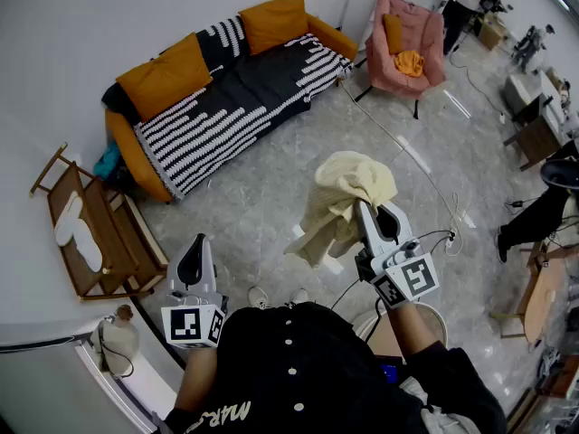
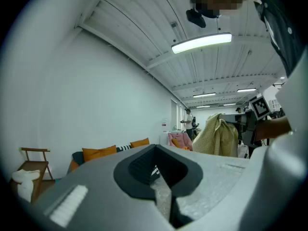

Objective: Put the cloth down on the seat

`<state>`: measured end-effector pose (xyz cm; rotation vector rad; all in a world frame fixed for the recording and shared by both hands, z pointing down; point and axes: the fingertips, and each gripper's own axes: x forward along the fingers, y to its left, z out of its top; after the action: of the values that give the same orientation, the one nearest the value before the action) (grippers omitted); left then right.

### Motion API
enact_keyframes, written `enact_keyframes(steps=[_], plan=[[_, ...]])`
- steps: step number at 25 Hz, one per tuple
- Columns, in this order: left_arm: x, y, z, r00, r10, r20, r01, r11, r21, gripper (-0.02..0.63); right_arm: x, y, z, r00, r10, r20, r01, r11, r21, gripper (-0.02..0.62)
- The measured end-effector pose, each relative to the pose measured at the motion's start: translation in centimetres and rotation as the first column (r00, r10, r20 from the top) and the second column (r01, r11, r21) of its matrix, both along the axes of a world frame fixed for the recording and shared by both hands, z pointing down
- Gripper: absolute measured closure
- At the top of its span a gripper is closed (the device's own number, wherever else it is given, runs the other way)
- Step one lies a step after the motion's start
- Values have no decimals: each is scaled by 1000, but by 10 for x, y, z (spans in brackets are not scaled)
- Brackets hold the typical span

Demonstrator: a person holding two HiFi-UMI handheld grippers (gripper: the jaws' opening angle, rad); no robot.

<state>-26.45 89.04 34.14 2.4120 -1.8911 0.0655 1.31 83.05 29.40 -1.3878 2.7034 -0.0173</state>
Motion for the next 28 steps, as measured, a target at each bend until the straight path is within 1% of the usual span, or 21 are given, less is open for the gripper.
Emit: enact_keyframes(steps=[16, 22, 28], plan=[[0, -4, -6, 1000, 15, -1, -15, 1000, 10, 606, -2, 1, -8, 1000, 6, 24, -6, 1000, 12, 537], [-18, -13, -8, 999, 33, 0, -33, 999, 15, 606, -19, -8, -8, 1000, 23, 18, -24, 1000, 13, 537], [-59, -31, 5, 998, 59, 2, -59, 998, 8, 606, -57, -17, 6, 999, 51, 20, -51, 999, 4, 537]])
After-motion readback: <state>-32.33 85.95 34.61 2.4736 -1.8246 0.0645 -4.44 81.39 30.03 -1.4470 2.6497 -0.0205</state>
